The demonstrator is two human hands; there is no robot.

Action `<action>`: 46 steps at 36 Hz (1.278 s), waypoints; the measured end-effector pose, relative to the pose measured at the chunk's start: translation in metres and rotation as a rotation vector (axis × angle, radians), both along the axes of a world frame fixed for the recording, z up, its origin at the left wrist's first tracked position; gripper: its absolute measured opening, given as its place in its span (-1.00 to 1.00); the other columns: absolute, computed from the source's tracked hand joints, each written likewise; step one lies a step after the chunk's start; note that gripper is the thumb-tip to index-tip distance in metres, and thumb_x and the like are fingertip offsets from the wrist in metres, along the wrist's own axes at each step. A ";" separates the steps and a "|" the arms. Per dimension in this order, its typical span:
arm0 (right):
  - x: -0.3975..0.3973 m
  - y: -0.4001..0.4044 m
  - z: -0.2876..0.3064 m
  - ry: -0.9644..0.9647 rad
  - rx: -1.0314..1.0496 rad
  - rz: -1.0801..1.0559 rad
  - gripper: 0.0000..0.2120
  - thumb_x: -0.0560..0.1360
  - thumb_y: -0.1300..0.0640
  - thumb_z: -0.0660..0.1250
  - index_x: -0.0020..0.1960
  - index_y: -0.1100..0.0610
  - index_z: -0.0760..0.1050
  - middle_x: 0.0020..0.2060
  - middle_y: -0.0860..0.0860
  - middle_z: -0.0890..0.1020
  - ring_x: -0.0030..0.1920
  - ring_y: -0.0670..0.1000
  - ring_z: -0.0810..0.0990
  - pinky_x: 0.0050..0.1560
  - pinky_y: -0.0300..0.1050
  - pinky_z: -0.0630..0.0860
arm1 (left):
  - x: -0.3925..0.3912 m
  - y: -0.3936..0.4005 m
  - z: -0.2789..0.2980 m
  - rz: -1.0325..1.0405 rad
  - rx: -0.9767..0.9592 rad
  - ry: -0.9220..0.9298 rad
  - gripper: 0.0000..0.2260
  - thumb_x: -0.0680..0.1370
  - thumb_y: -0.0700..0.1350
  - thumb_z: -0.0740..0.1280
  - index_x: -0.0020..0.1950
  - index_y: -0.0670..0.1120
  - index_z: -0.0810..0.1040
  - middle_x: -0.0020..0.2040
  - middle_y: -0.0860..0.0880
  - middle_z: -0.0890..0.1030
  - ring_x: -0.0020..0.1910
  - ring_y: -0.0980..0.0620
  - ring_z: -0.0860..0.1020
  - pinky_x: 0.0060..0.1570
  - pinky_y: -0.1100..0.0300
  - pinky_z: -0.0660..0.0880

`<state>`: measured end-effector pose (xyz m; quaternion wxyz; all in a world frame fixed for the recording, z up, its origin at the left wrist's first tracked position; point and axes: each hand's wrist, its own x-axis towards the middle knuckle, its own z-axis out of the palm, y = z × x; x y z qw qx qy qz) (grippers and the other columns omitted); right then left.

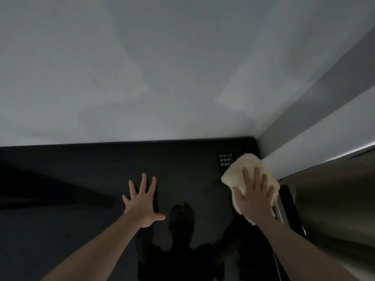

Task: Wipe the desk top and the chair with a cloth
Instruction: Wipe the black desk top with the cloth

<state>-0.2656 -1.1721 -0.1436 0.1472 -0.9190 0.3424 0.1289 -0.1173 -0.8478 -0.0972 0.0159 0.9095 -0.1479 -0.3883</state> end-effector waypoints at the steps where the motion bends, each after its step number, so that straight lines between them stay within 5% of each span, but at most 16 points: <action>1: 0.000 -0.007 0.000 -0.003 -0.012 -0.017 -0.20 0.53 -0.41 -0.16 0.69 -0.10 -0.04 0.68 0.11 -0.02 0.64 0.31 0.00 0.53 0.47 -0.02 | 0.000 0.000 0.000 0.004 -0.001 0.002 0.18 0.39 0.30 0.50 0.61 0.15 -0.39 0.57 0.04 -0.48 0.56 -0.35 -0.36 0.48 -0.41 -0.02; 6: 0.009 -0.002 -0.002 0.009 -0.005 -0.131 -0.28 0.65 -0.27 0.11 0.67 -0.16 -0.18 0.68 0.10 -0.13 0.65 0.28 -0.13 0.55 0.46 -0.11 | 0.001 -0.005 0.003 0.024 0.002 0.023 0.19 0.39 0.25 0.53 0.60 0.17 -0.39 0.57 0.07 -0.48 0.56 -0.34 -0.36 0.46 -0.44 0.04; 15: 0.035 0.012 -0.001 0.031 0.068 0.080 -0.32 0.66 -0.30 -0.08 0.54 -0.28 -0.50 0.63 0.00 -0.40 0.62 0.21 -0.39 0.55 0.38 -0.31 | 0.005 -0.012 0.001 0.030 0.017 0.048 0.21 0.39 0.21 0.56 0.57 0.21 -0.44 0.54 0.08 -0.53 0.54 -0.35 -0.39 0.45 -0.45 0.04; 24: 0.097 -0.006 0.012 0.009 0.148 -0.089 -0.33 0.67 -0.32 0.00 0.66 -0.24 -0.23 0.66 -0.01 -0.28 0.64 0.17 -0.30 0.56 0.35 -0.30 | 0.008 -0.003 0.004 0.017 0.013 0.029 0.22 0.37 0.22 0.56 0.56 0.22 -0.45 0.53 0.09 -0.54 0.53 -0.36 -0.41 0.45 -0.47 0.04; 32: 0.142 0.044 0.015 0.058 0.133 -0.195 -0.30 0.66 -0.35 -0.02 0.66 -0.21 -0.27 0.66 0.09 -0.30 0.62 0.31 -0.30 0.51 0.49 -0.26 | 0.014 0.017 0.004 -0.108 -0.043 0.008 0.17 0.38 0.29 0.51 0.59 0.21 -0.39 0.54 0.09 -0.51 0.53 -0.33 -0.42 0.49 -0.41 -0.07; 38: 0.166 0.137 0.014 0.102 0.113 -0.047 -0.31 0.68 -0.32 -0.06 0.65 -0.19 -0.34 0.64 0.12 -0.35 0.61 0.33 -0.35 0.51 0.50 -0.26 | 0.041 0.087 0.014 -0.124 -0.211 -0.060 -0.07 0.50 0.20 0.45 0.66 0.15 -0.10 0.65 0.16 -0.17 0.64 -0.04 -0.13 0.57 -0.05 0.09; 42: 0.188 0.212 0.017 0.084 0.142 0.020 -0.32 0.68 -0.30 -0.05 0.65 -0.18 -0.33 0.63 0.14 -0.38 0.60 0.33 -0.38 0.50 0.49 -0.28 | 0.059 0.171 0.013 0.017 -0.232 -0.223 -0.23 0.55 0.19 0.37 0.65 0.11 0.06 0.64 0.09 0.05 0.59 -0.03 0.09 0.55 0.06 0.15; 46: 0.213 0.285 0.018 0.097 0.149 0.063 -0.32 0.69 -0.29 -0.07 0.64 -0.19 -0.37 0.61 0.14 -0.42 0.59 0.33 -0.40 0.50 0.48 -0.31 | 0.083 0.275 0.004 0.134 -0.143 -0.255 -0.27 0.57 0.20 0.33 0.65 0.08 0.10 0.65 0.04 0.05 0.60 -0.08 0.07 0.57 0.04 0.12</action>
